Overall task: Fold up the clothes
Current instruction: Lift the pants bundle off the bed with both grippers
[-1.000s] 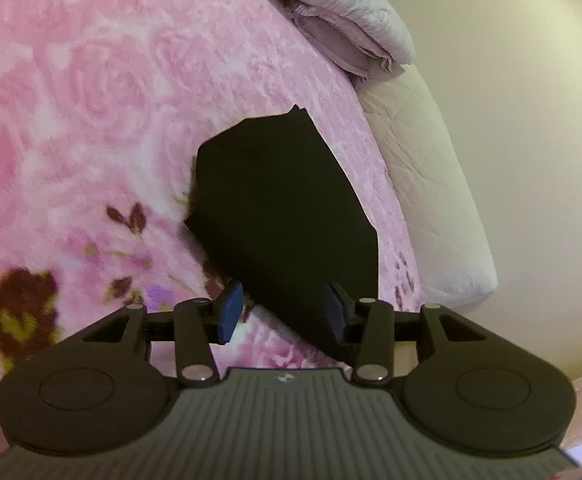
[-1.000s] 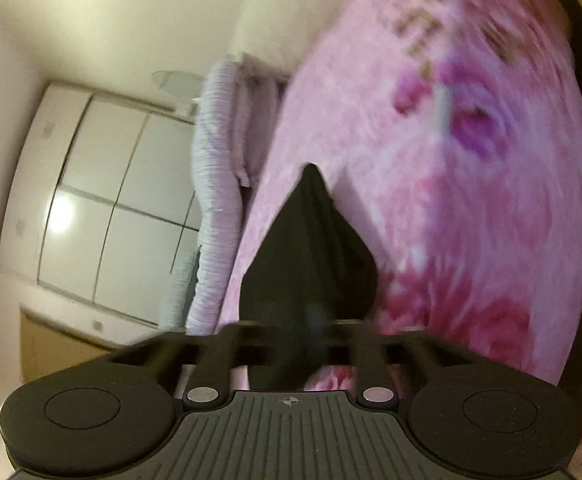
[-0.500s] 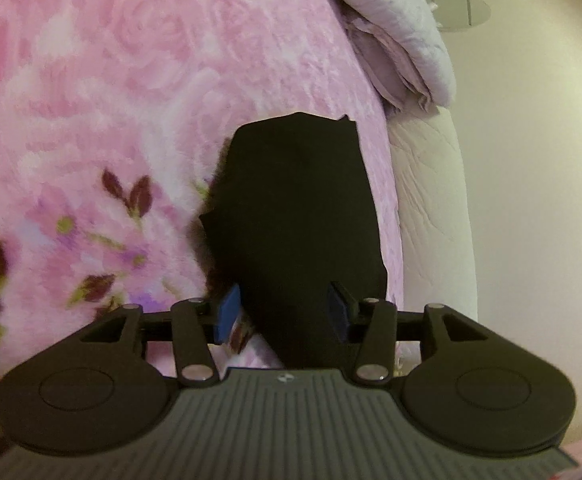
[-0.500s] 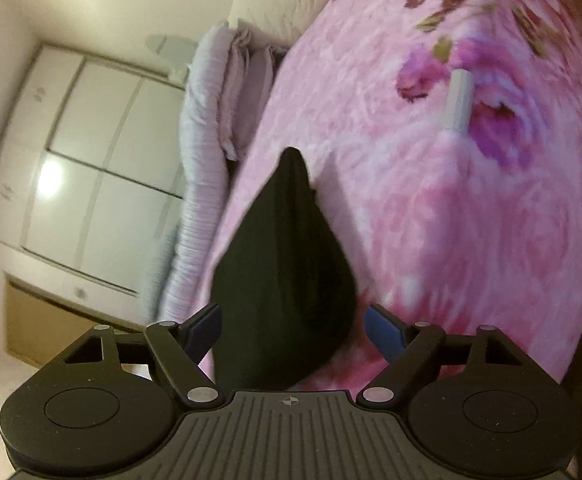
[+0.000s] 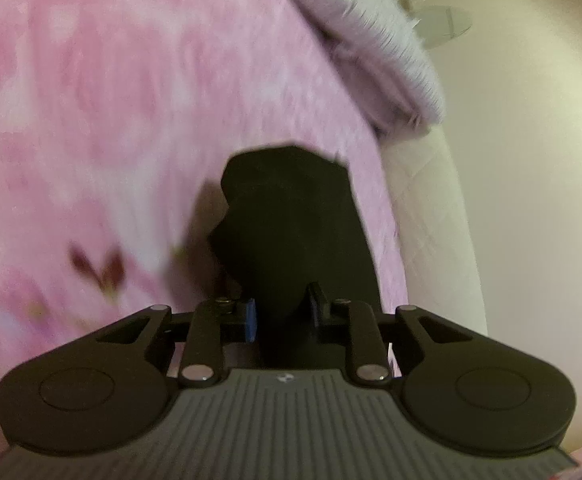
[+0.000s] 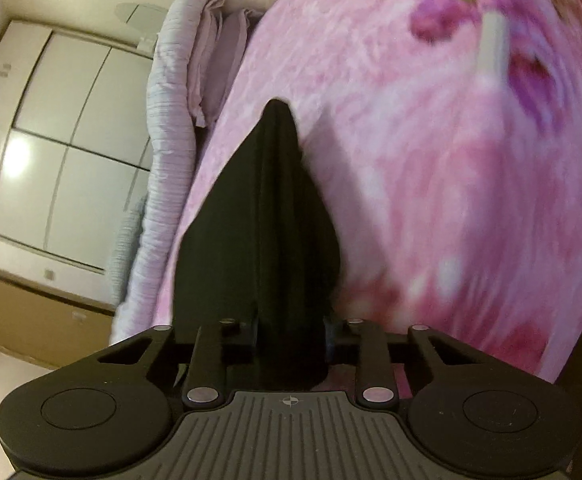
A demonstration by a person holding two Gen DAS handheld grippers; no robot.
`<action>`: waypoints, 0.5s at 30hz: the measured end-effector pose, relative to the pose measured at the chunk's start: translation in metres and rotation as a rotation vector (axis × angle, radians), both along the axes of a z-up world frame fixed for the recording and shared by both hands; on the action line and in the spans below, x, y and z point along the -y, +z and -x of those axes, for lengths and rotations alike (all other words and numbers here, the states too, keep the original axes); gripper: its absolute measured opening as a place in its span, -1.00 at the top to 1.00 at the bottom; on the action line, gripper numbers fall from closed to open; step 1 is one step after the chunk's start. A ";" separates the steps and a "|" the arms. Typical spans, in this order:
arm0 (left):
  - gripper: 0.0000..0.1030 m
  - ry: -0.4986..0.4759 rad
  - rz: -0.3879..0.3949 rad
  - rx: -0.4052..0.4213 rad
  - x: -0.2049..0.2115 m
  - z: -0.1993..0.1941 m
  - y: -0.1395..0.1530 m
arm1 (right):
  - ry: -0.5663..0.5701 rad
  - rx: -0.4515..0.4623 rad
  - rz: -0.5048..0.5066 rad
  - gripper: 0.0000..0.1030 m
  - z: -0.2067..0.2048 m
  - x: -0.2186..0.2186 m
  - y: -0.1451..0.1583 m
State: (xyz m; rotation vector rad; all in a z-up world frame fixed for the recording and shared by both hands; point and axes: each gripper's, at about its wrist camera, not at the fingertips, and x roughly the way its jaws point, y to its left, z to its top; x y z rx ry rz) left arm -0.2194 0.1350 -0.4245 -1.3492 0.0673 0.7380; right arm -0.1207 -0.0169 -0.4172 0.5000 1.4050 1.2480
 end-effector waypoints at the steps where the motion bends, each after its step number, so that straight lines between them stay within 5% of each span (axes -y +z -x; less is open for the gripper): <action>1: 0.63 0.015 -0.024 -0.005 -0.002 0.008 0.004 | 0.013 -0.019 -0.007 0.50 0.011 0.005 0.003; 4: 0.60 0.062 -0.041 -0.027 -0.014 0.029 0.009 | 0.078 -0.063 -0.025 0.49 0.045 0.010 0.007; 7: 0.53 0.061 0.020 -0.065 -0.021 0.040 0.000 | 0.128 -0.073 -0.010 0.11 0.064 0.008 0.000; 11: 0.40 0.035 0.017 -0.053 -0.004 0.047 -0.002 | 0.065 -0.047 -0.028 -0.45 0.044 0.020 0.001; 15: 0.21 0.020 0.034 0.007 0.015 0.043 -0.002 | -0.008 -0.014 -0.048 -0.52 0.014 0.022 0.005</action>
